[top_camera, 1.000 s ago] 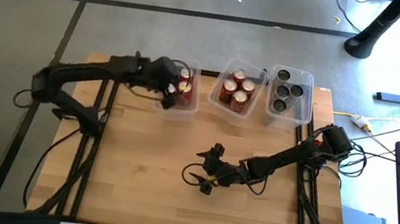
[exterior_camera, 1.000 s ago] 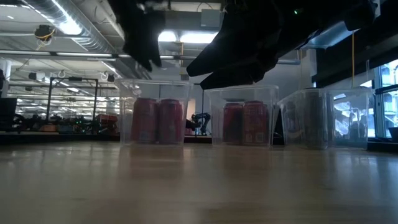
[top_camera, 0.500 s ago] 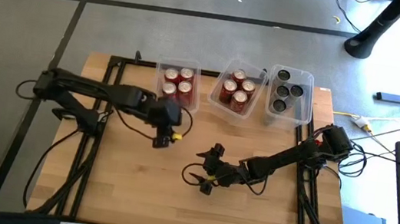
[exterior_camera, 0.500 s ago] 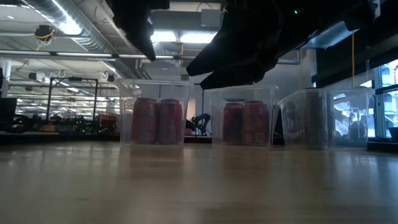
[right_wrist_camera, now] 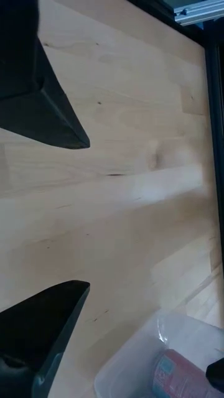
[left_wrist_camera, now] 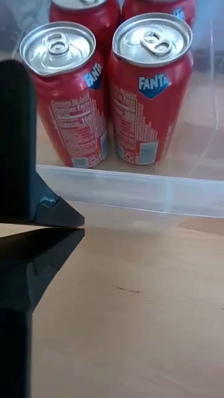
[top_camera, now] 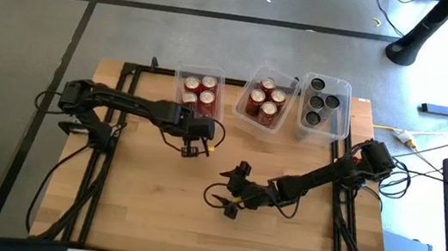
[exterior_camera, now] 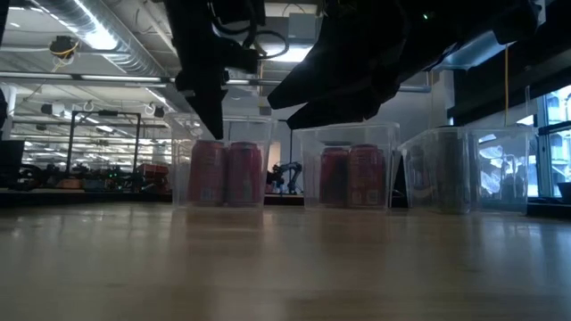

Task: Sort soda cans
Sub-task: Adjust the left transparent bin, then adjust the center transparent bin

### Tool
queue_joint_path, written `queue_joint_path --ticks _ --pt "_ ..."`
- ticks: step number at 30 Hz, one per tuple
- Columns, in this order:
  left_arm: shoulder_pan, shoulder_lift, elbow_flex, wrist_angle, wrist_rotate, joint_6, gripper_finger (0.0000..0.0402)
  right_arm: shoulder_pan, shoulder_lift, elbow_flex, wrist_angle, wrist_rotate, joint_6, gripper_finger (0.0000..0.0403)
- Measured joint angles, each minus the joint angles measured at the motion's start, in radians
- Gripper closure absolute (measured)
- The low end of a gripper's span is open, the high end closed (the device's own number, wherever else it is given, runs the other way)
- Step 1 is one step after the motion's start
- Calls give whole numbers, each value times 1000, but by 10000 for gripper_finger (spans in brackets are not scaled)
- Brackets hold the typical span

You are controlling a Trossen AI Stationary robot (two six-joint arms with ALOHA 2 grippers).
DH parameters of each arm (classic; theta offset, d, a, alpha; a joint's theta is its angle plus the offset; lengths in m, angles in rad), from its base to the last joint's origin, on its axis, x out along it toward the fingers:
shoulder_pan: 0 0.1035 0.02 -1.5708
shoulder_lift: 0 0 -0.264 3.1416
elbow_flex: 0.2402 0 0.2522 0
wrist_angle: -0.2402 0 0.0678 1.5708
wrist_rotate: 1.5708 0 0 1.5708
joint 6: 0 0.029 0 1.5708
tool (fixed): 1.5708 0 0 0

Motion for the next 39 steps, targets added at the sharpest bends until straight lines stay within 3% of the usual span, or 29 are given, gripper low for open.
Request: queue_joint_path --ticks 15,22,31,36,39 --pt "137 4 -1 -4 -27 74 398 0 0 0 0 0 0 42" --pt "145 0 -1 8 -8 71 397 0 0 0 -3 -1 0 42" --pt "-90 -114 -1 -26 35 -59 397 0 0 0 3 -30 0 42" --pt "-214 -209 -1 -97 3 -180 398 0 0 0 5 -70 -1 42" --pt "-267 -262 -1 -160 -37 -241 396 0 0 20 -17 -36 38 42"
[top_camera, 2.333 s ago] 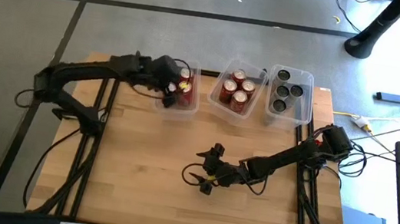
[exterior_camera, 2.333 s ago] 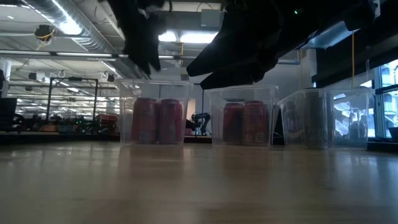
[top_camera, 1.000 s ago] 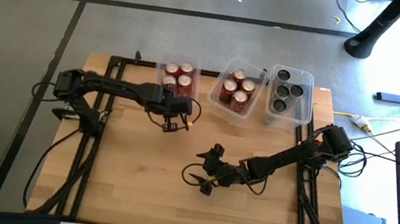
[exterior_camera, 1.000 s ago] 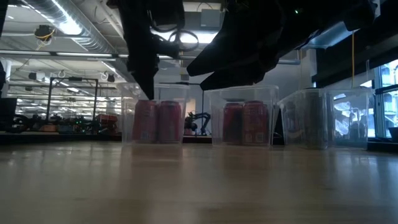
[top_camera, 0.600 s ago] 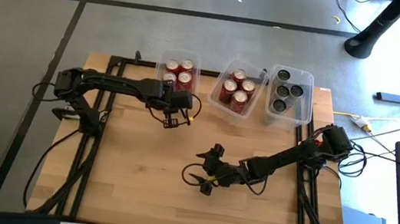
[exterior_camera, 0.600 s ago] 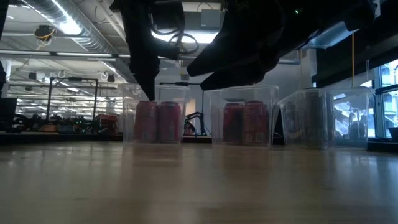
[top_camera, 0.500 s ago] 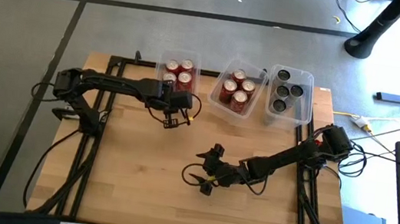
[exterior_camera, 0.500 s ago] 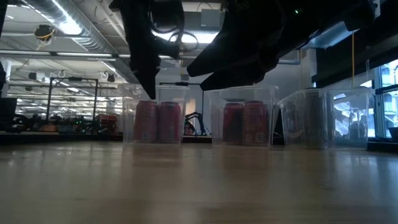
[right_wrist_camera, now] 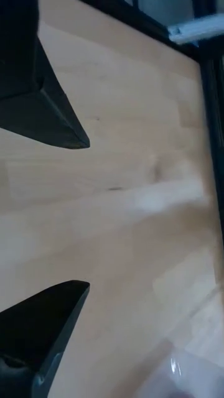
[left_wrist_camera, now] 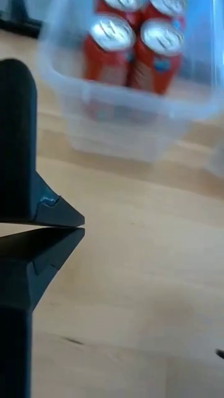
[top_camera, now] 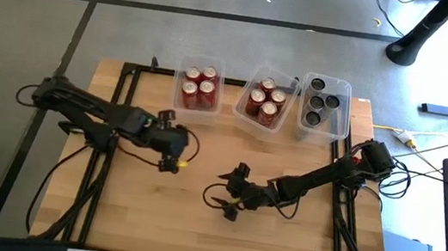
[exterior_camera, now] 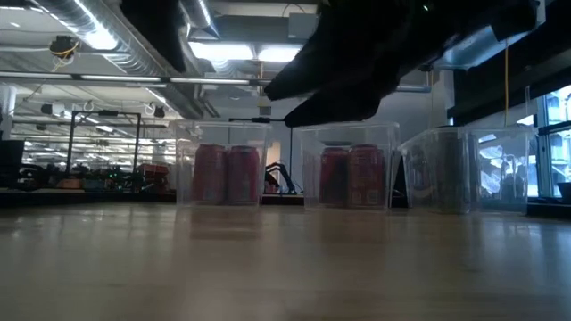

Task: Sort soda cans
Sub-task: Adjust the center transparent bin

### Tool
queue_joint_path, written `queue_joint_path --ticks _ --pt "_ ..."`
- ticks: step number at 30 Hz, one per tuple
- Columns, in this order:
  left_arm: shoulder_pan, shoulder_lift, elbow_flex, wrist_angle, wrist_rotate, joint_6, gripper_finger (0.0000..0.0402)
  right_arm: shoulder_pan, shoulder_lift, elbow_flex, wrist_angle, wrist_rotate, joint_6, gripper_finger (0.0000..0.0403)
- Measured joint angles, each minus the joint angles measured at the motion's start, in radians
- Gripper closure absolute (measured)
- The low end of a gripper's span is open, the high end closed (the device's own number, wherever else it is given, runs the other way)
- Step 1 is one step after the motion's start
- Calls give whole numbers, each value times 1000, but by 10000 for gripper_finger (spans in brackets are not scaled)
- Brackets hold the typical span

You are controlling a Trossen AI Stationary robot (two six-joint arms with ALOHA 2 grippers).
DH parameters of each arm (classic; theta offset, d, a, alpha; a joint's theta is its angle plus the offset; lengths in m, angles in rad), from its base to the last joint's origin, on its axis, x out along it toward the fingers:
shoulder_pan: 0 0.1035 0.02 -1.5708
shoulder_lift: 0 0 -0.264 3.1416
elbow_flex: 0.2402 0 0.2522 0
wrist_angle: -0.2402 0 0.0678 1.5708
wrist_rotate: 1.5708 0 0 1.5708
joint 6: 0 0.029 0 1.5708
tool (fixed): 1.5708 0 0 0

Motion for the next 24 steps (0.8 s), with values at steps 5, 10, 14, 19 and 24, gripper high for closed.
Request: queue_joint_path --ticks 5,10,14,19,24 --pt "-67 -74 0 -112 -58 -106 394 -16 -74 118 -280 60 -32 42" --pt "-126 -150 -31 -149 -97 -185 394 -77 -153 336 -782 123 -76 43" --pt "-151 -214 -117 -135 -111 -232 394 -175 -164 511 -1135 101 -75 43" --pt "-152 -271 -235 -78 -117 -266 394 -343 -163 554 -1279 -33 -83 43" --pt "-152 -288 -300 -14 -116 -284 394 -481 -146 491 -1220 -175 -128 43"
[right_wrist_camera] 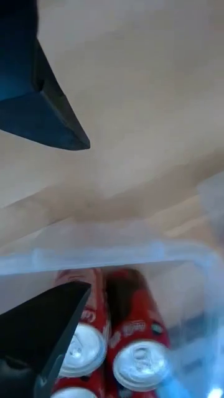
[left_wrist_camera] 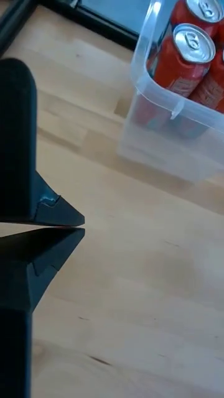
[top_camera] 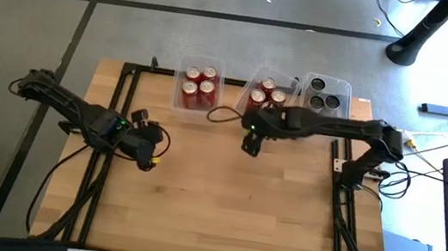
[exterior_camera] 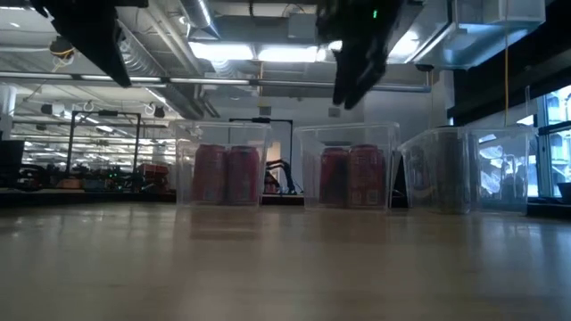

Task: Sort soda cans
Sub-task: Adjust the center transparent bin

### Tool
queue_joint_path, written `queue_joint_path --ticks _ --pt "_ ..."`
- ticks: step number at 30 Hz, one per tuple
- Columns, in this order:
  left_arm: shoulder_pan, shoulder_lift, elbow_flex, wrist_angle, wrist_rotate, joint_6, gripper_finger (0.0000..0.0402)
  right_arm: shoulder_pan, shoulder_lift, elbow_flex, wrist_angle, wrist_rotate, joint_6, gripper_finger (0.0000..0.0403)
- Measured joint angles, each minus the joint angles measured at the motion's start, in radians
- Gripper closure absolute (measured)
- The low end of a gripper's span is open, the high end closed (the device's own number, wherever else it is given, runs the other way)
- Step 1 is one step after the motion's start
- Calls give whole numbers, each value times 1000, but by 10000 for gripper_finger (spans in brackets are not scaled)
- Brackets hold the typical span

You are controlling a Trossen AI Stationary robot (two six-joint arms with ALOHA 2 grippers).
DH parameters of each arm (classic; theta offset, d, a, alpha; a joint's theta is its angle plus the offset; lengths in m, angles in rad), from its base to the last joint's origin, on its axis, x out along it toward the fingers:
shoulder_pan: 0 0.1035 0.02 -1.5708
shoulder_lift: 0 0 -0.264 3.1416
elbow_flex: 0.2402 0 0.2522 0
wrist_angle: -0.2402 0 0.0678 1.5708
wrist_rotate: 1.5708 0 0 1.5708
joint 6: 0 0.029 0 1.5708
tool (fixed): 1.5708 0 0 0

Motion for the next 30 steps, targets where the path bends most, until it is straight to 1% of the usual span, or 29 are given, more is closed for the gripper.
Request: queue_joint_path --ticks 3,5,7,11,15,21,25,26,28,30 --pt "0 0 -9 25 0 0 394 -58 10 -31 56 -6 -2 49" --pt "0 -1 -9 32 0 0 394 -90 12 -53 73 -11 -18 63" --pt "0 0 -9 35 0 3 394 -112 21 -74 113 -28 -42 82" --pt "0 0 -9 48 0 5 394 -144 39 -105 131 -33 -66 128" --pt "0 0 -9 49 0 7 394 -154 53 -110 138 -34 -90 187" --pt "0 0 -9 51 0 23 394 -153 70 -110 126 -38 -135 303" --pt "0 1 -9 64 0 32 394 -152 81 -110 121 -45 -139 371" --pt "0 0 -9 73 0 39 394 -152 82 -110 125 -46 -155 383" --pt "0 0 -9 88 0 52 394 -142 85 -109 134 -47 -182 385" --pt "0 0 -9 89 0 54 394 -132 87 -109 141 -26 -212 377"
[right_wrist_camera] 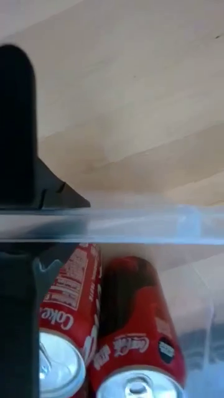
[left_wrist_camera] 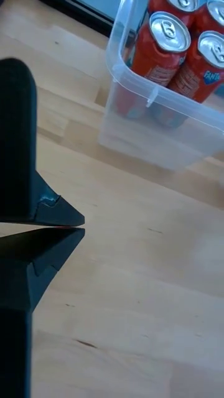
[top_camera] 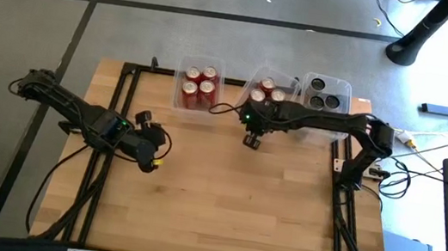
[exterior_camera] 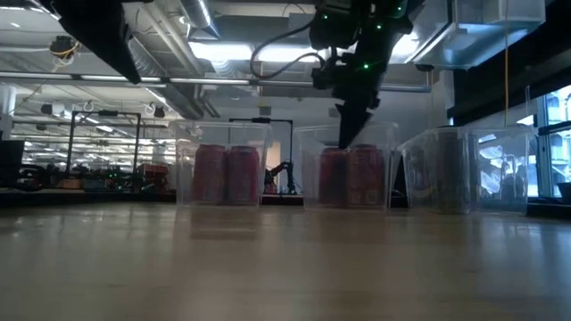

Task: Sort soda cans
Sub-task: Adjust the center transparent bin

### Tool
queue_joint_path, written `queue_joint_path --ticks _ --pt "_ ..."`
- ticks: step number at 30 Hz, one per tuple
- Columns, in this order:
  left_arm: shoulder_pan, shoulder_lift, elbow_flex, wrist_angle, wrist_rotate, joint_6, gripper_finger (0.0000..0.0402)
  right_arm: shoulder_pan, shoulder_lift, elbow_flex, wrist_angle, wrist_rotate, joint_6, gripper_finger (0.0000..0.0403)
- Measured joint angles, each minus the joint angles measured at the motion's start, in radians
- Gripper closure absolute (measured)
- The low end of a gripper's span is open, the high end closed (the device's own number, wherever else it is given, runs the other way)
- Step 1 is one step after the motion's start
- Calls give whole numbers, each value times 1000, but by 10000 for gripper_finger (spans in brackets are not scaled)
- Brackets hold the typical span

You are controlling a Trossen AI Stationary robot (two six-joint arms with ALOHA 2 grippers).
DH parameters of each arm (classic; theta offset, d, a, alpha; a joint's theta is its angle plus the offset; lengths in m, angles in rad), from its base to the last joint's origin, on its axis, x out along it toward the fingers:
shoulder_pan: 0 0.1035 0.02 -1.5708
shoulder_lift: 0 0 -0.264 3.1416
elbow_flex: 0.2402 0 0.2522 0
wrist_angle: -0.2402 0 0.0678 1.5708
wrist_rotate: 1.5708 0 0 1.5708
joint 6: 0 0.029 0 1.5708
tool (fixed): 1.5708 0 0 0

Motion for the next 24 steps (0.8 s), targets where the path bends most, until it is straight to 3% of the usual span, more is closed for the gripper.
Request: queue_joint_path --ticks 19,24 --pt "1 0 0 10 0 19 394 14 4 -2 90 -7 -293 385" --pt "1 0 0 10 0 18 394 -17 4 -2 112 -54 -363 382"
